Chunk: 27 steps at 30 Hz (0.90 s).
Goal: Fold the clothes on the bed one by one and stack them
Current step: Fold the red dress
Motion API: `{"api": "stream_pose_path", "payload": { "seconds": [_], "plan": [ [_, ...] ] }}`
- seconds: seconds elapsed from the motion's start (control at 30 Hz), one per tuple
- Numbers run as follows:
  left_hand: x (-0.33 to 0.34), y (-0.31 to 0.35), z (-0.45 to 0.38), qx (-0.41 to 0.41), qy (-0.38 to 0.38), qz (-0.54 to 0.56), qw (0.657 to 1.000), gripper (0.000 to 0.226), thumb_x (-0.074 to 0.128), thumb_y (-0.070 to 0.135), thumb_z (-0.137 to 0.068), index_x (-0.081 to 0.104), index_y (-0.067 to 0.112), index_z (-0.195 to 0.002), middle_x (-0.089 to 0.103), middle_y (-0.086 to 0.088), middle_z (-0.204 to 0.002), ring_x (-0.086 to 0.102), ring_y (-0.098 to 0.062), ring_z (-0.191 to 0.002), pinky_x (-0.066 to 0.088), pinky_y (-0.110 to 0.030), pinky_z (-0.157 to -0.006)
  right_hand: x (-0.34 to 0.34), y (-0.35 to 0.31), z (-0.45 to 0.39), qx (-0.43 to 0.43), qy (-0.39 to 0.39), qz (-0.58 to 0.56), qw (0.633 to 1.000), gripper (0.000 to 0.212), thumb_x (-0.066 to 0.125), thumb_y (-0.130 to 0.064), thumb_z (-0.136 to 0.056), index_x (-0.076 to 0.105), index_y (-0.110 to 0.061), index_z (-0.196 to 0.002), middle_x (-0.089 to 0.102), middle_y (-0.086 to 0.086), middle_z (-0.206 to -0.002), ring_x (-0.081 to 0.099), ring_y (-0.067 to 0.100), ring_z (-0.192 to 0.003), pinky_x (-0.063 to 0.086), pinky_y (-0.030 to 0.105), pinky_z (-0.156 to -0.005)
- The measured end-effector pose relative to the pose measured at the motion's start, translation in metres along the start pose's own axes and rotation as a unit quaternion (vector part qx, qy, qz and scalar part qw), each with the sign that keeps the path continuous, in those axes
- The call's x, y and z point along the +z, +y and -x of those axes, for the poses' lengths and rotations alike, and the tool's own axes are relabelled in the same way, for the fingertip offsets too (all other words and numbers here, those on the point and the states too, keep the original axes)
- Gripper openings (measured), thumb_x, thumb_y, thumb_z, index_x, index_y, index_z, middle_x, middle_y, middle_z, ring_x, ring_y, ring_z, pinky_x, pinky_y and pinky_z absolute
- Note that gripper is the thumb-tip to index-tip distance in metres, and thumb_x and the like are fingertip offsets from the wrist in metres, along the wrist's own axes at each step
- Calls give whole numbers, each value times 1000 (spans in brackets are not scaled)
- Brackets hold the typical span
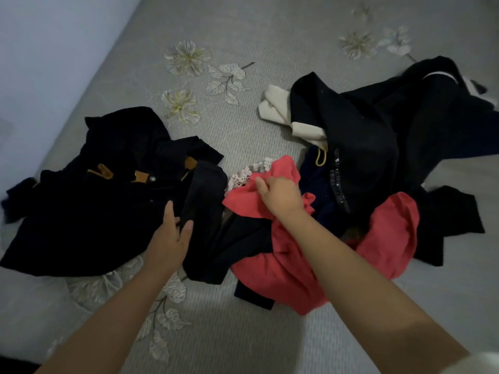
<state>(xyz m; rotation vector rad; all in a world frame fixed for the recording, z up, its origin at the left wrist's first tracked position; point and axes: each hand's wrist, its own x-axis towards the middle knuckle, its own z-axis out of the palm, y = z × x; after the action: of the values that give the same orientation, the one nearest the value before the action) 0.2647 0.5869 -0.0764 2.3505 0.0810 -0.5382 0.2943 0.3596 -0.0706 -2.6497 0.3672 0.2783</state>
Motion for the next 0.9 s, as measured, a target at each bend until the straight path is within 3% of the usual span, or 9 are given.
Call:
{"api": "stream_pose_path", "payload": {
  "seconds": [0.13, 0.23, 0.3, 0.37, 0.5, 0.6, 0.67, 0.8, 0.9],
  "plan": [
    [22, 52, -6, 95, -43, 0, 995, 65, 43, 22, -95, 5, 10, -146, 40, -18, -141, 41, -30, -127, 31, -32, -101, -49, 73, 86, -78, 131, -99, 983, 56, 38, -44, -86, 54, -3, -53, 48, 11, -51, 48, 18, -54, 30, 30, -54],
    [62, 101, -6, 165, -92, -37, 981, 67, 45, 24, -95, 5, 10, -146, 35, -19, -144, 40, -32, -128, 31, -32, -102, -73, 142, 162, -37, 57, -81, 994, 58, 43, -44, -89, 53, -5, -47, 44, -5, -51, 40, 4, -54, 30, 24, -53],
    [93, 124, -3, 170, -146, -119, 967, 69, 41, 30, -95, -4, 19, -147, 41, -23, -138, 47, -38, -118, 38, -41, -97, -80, 173, 195, 53, 25, -59, 997, 57, 56, -36, -88, 58, 3, -47, 63, 10, -59, 59, 16, -70, 36, 24, -65],
    [115, 134, 4, 167, -176, -203, 949, 68, 36, 35, -96, -10, 25, -146, 49, -26, -127, 54, -41, -106, 43, -45, -89, -80, 185, 205, 112, 86, -56, 988, 51, 60, -31, -85, 59, 5, -49, 66, 15, -64, 61, 24, -69, 41, 28, -68],
    [122, 133, 20, 183, -127, -258, 940, 65, 34, 37, -96, -4, 20, -147, 55, -23, -117, 58, -39, -100, 44, -42, -80, -77, 152, 151, 132, 192, -57, 971, 58, 34, -49, -78, 65, 0, -82, 62, 19, -81, 56, 33, -82, 42, 36, -75],
    [119, 126, 34, 188, -102, -235, 948, 70, 38, 38, -95, -4, 18, -147, 51, -20, -124, 56, -38, -103, 43, -43, -80, -60, 122, 102, 138, 117, -32, 983, 54, 34, -44, -88, 54, -10, -125, 54, 15, -122, 45, 32, -115, 35, 37, -94],
    [118, 119, 40, 179, -96, -208, 957, 70, 40, 36, -94, -3, 19, -147, 46, -19, -132, 53, -37, -108, 42, -43, -82, -47, 113, 87, 169, 56, 19, 984, 44, 33, -42, -95, 52, -17, -126, 48, 10, -129, 40, 29, -120, 31, 38, -97],
    [107, 113, 34, 170, -40, -219, 960, 68, 41, 39, -93, 8, 13, -147, 44, -16, -135, 50, -36, -113, 41, -46, -86, -22, 114, 102, 200, 40, 99, 974, 46, 31, -44, -95, 62, -14, -110, 59, 10, -110, 47, 30, -107, 32, 39, -88],
    [92, 113, 6, 219, 13, -223, 950, 67, 39, 39, -88, 25, 0, -142, 49, -28, -126, 49, -44, -111, 41, -52, -88, -15, 105, 116, 200, 132, 123, 963, 51, 33, -49, -79, 70, -14, -83, 64, 6, -66, 59, 27, -67, 42, 34, -61]
  ]
}}
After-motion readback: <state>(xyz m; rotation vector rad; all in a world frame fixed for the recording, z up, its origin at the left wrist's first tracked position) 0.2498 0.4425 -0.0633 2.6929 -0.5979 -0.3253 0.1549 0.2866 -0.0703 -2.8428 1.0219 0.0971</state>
